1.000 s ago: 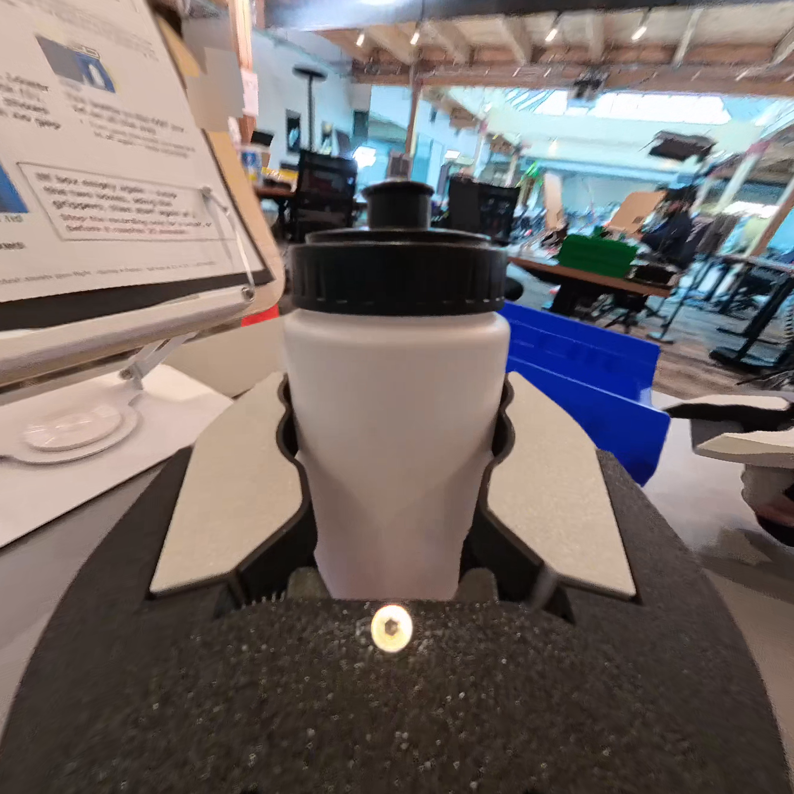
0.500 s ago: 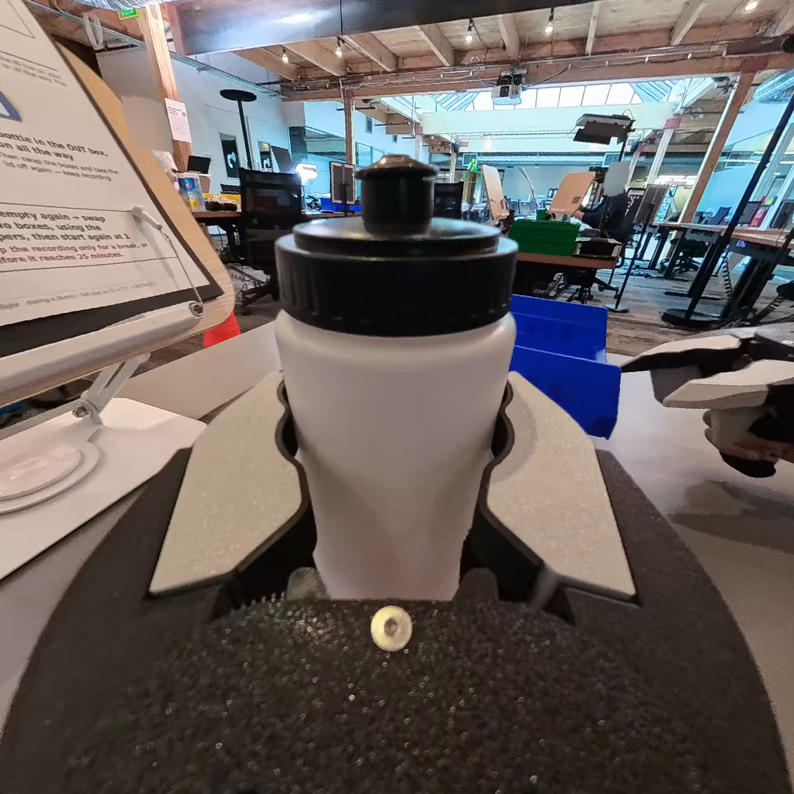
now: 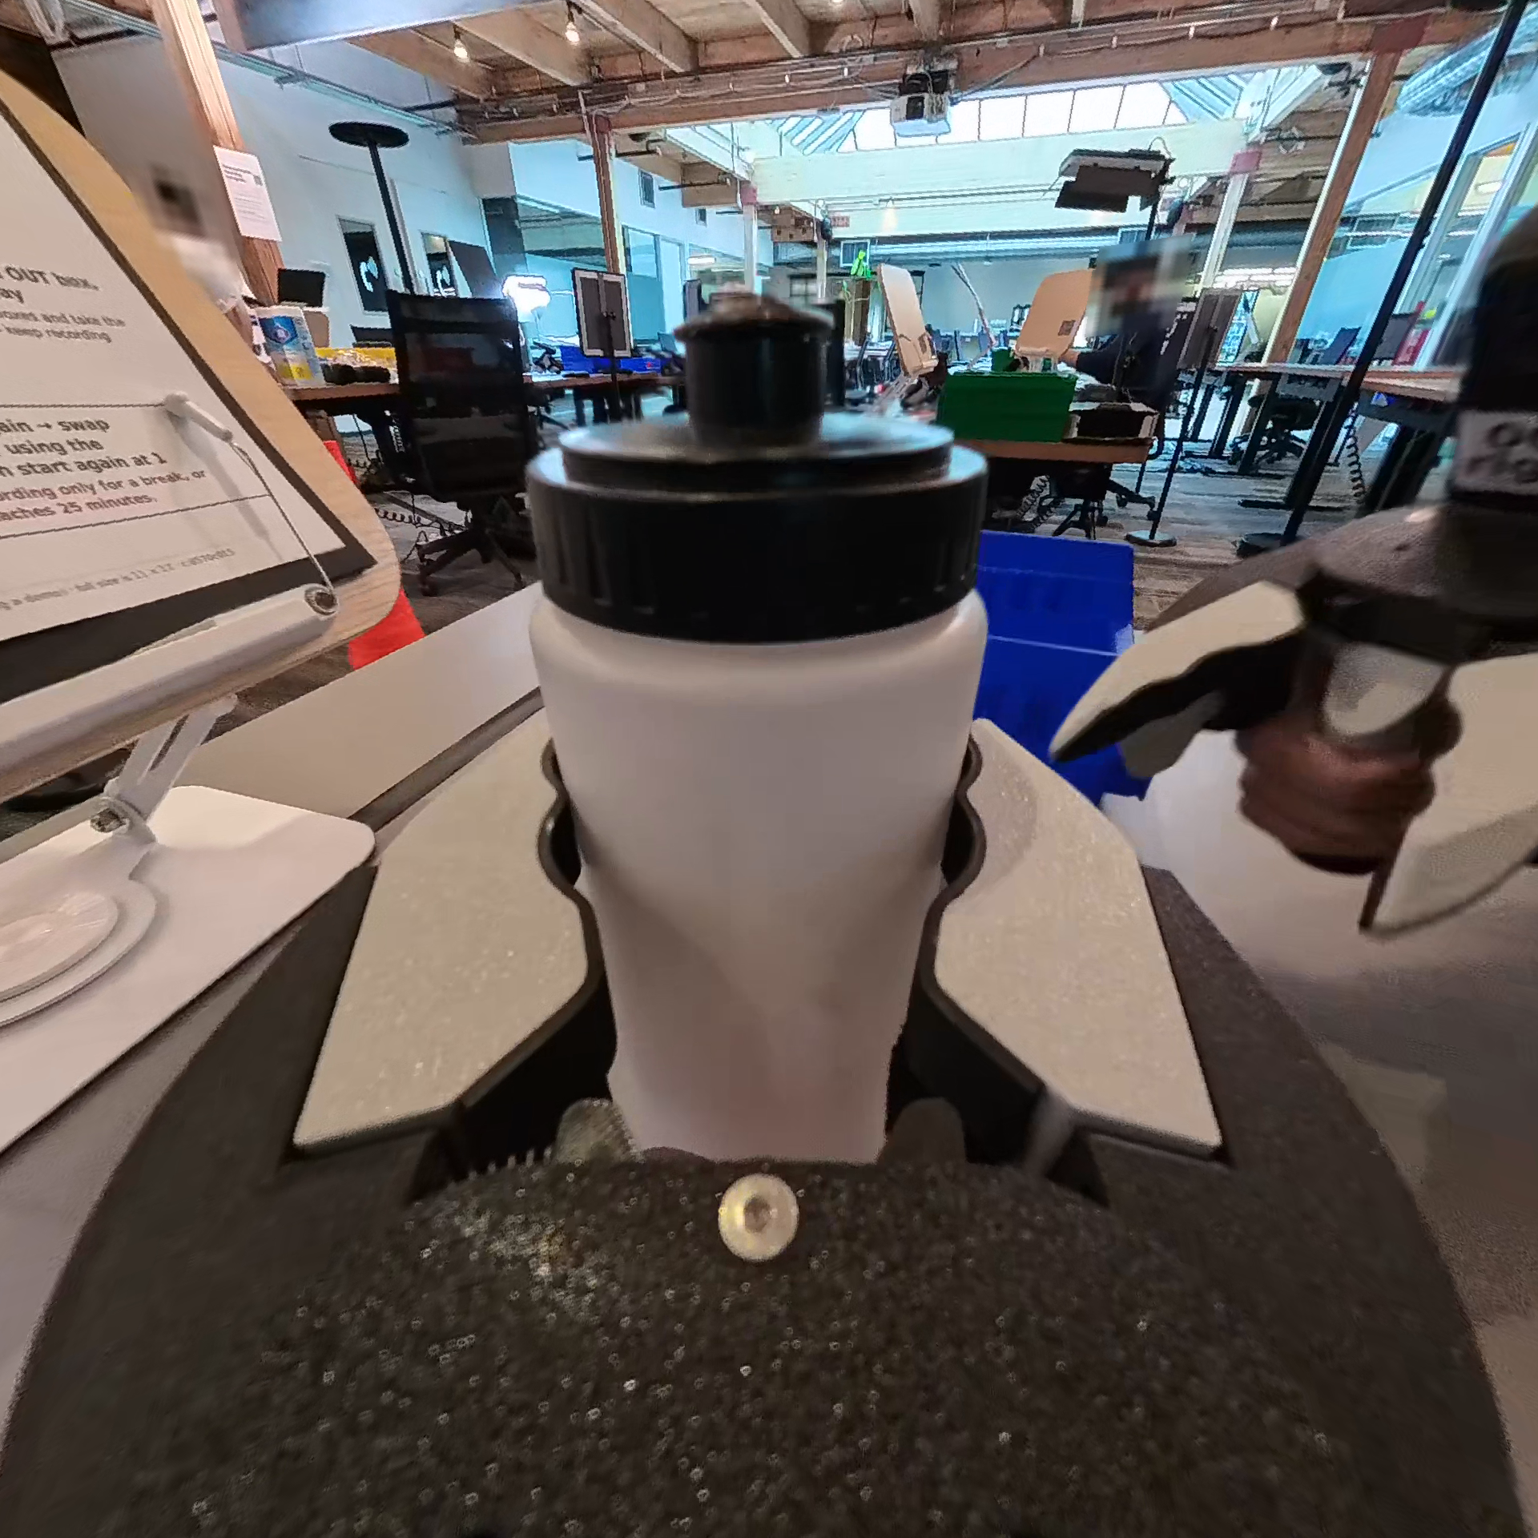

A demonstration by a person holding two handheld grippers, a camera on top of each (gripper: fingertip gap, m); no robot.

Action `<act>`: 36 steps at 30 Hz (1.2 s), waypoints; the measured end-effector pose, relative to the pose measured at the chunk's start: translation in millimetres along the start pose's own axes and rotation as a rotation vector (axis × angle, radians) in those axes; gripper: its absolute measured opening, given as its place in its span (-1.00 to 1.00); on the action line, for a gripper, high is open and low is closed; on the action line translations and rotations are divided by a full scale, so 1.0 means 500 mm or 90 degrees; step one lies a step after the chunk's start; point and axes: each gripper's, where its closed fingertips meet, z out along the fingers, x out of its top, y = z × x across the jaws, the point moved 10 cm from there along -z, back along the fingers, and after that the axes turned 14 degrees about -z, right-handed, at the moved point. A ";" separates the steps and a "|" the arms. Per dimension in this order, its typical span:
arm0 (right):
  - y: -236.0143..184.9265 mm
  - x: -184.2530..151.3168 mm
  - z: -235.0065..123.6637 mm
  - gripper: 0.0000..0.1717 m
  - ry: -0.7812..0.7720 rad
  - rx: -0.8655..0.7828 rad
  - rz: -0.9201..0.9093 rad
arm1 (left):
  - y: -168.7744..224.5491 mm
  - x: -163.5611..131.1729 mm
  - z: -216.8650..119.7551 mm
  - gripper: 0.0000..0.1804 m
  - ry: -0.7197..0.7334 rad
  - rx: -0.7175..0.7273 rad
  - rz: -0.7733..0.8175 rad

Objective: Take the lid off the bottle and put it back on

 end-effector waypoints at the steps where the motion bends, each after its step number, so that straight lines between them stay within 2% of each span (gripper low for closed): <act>1: 0.004 0.004 0.027 -0.04 0.012 0.027 0.005 | 0.001 0.004 -0.002 -0.05 -0.004 0.002 0.000; 8: 0.062 0.021 0.144 0.06 0.069 0.031 -0.016 | -0.003 0.013 -0.015 -0.05 -0.044 -0.014 0.003; 13: 0.069 0.016 0.223 0.26 0.085 0.134 -0.080 | 0.000 0.013 -0.009 -0.05 -0.054 -0.057 0.014; 16: 0.075 0.029 0.251 0.29 0.132 0.184 -0.084 | 0.000 0.011 -0.010 -0.05 -0.058 -0.092 0.005; 20: 0.088 0.040 0.273 0.30 0.169 0.252 -0.083 | -0.007 0.013 -0.014 -0.06 -0.056 -0.090 0.005; 24: 0.093 0.038 0.279 0.24 0.188 0.298 -0.068 | -0.006 0.016 -0.015 -0.05 -0.033 -0.095 0.001; 27: 0.099 0.032 0.286 0.09 0.185 0.379 0.005 | 0.007 0.035 -0.013 -0.01 -0.042 -0.031 0.061; 30: 0.098 0.029 0.286 0.11 0.221 0.335 -0.043 | 0.018 0.034 -0.019 -0.02 -0.040 -0.005 0.112; 36: 0.104 0.054 0.268 0.13 0.206 0.289 -0.107 | 0.010 0.046 -0.035 -0.03 0.001 -0.001 0.033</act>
